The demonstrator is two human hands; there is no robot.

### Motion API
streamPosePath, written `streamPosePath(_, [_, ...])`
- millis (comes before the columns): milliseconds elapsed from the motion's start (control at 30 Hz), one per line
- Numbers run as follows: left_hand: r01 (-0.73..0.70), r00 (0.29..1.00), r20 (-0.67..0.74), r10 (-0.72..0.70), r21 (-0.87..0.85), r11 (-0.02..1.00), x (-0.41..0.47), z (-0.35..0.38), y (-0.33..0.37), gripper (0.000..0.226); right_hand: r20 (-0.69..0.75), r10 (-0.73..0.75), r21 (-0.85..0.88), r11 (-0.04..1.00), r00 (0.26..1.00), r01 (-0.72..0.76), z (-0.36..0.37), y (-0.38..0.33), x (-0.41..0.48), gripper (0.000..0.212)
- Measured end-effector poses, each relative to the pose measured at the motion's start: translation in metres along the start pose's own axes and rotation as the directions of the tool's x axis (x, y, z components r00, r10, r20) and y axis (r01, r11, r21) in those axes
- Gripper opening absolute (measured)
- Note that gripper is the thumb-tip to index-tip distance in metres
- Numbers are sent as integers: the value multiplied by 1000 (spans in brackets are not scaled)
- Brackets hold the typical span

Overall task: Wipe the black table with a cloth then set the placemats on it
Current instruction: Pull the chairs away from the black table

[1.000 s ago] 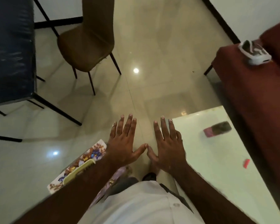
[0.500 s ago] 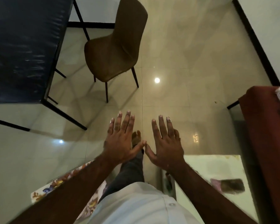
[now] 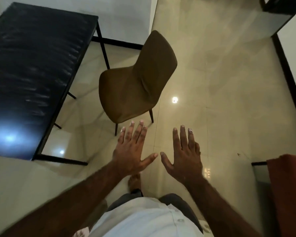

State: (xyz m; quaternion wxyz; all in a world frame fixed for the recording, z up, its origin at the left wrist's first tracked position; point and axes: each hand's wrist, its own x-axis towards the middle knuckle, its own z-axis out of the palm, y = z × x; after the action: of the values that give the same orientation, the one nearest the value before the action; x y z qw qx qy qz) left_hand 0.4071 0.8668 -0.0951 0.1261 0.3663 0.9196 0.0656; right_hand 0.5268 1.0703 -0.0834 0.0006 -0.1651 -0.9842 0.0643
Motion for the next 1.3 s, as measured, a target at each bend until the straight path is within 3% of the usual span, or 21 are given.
streamPosePath(300, [93, 995, -27, -94, -52, 994, 176, -18, 4, 112, -38, -92, 40, 995, 995, 94, -4, 67, 176, 105])
streamPosePath(500, [295, 956, 28, -294, -124, 948, 274, -32, 19, 114, -1, -258, 29, 966, 966, 258, -19, 120, 295, 103])
streamPosePath(700, [452, 890, 43, -454, -210, 867, 335, -43, 21, 119, 83, -495, 5, 868, 865, 496, -30, 140, 407, 103])
streamPosePath(867, [544, 832, 45, -554, -265, 796, 380, -39, -6, 116, 106, -631, -11, 772, 768, 636, -22, 116, 495, 101])
streamPosePath(1167, [673, 714, 78, -696, -353, 650, 450, -53, -55, 111, 216, -754, -36, 629, 620, 777, -21, 55, 626, 102])
streamPosePath(1300, [745, 601, 75, -796, -412, 524, 469, -58, -57, 112, 307, -806, -12, 528, 506, 849, -14, 26, 670, 106])
